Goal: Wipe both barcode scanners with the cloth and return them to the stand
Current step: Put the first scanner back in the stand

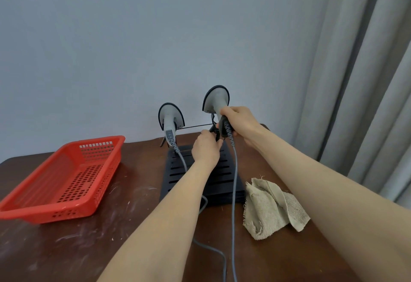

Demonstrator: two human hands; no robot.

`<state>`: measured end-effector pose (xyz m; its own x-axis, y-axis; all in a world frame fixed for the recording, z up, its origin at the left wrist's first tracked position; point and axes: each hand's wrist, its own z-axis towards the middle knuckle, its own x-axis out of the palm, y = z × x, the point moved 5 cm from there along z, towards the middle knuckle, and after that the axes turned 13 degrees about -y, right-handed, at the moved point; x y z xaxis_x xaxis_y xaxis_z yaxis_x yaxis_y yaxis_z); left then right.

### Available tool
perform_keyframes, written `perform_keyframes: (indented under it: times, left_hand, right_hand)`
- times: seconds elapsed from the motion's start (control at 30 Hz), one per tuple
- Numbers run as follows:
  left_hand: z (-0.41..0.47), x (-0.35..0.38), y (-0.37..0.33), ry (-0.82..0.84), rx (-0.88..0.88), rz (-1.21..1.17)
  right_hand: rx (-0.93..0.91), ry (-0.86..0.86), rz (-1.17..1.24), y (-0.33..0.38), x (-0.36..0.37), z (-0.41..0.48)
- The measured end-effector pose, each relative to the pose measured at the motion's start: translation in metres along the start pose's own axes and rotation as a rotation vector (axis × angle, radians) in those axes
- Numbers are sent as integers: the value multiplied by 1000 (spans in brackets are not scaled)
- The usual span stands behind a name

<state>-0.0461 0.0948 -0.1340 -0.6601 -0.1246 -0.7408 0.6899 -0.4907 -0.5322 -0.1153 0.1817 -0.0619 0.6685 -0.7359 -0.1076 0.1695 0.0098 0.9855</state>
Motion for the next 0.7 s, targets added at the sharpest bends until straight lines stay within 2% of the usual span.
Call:
perform_keyframes:
  times: [0.37, 0.7]
  left_hand:
    - [2, -2, 1, 38, 0, 5]
    - [2, 0, 1, 22, 18, 1]
  right_hand:
    - [-157, 32, -349, 2, 16, 17]
    - [-69, 19, -331, -16, 15, 14]
